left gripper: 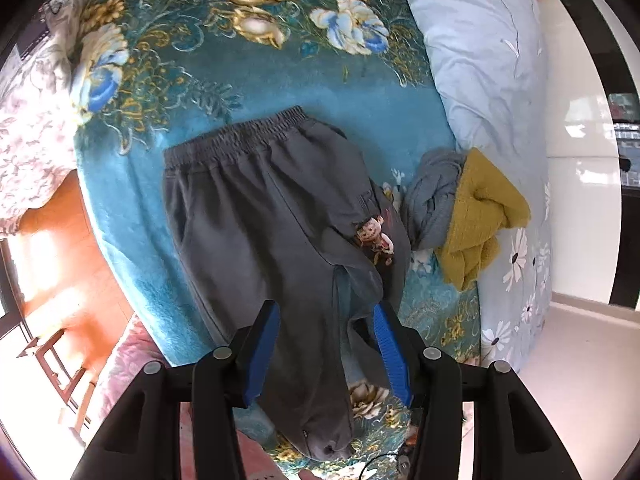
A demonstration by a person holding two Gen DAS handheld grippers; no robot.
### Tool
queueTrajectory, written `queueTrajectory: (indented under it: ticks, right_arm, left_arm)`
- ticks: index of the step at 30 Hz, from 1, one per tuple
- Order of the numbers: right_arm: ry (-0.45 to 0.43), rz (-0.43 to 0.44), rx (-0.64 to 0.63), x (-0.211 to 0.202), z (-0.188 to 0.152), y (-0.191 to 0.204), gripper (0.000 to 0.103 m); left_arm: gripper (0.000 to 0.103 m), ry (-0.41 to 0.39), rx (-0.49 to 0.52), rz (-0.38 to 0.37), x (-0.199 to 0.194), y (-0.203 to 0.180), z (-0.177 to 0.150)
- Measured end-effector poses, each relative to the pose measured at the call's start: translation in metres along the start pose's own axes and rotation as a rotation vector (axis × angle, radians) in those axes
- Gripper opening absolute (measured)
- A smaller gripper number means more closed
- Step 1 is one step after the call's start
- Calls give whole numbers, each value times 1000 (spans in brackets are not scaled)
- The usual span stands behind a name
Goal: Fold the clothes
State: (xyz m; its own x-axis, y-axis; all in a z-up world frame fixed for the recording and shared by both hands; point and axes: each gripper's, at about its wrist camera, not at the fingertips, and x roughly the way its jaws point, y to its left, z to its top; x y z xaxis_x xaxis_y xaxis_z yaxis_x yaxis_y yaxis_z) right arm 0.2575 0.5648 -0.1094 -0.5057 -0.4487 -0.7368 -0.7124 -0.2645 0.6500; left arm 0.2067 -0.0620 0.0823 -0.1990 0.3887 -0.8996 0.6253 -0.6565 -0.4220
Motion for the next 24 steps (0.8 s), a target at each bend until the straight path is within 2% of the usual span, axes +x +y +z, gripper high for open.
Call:
queueTrajectory:
  ticks: [3,4,6,9,11,13,15,19,23,24]
  right_arm:
    - [-134,138,-79,-61,3,12,8]
    - [-181,139,-95,-80,5,8,8]
    - [-217,73,-115,-94,11,-5,8]
    - [-187,-53,-1,-84,24,-45,13]
    - [-215,-73,72,-88,24,-62,13]
    - [-275,-50,130,-102,18,-72,14]
    - [-294,-26,171,-111,13,-79,16]
    - [-279,-21,180,-125,-1,-81,17]
    - [-260,-9,206,-130,-37,-89,31]
    - [-243,-8,223,-128,-46,-91,31]
  left_arm:
    - [53,14,31,6,5,-10,-2]
    - [53,15,36,9,5,-12,-1]
    - [53,17,34,18,8,-12,1]
    - [53,19,31,34,9,-10,4]
    - [53,16,24,43,7,-6,6]
    - [53,1,-2,43,3,5,10]
    - [53,-20,-38,47,-3,19,16]
    - [53,-58,-123,66,-8,57,30]
    - [53,-71,-194,80,-5,104,47]
    - [53,-72,-202,88,-3,115,52]
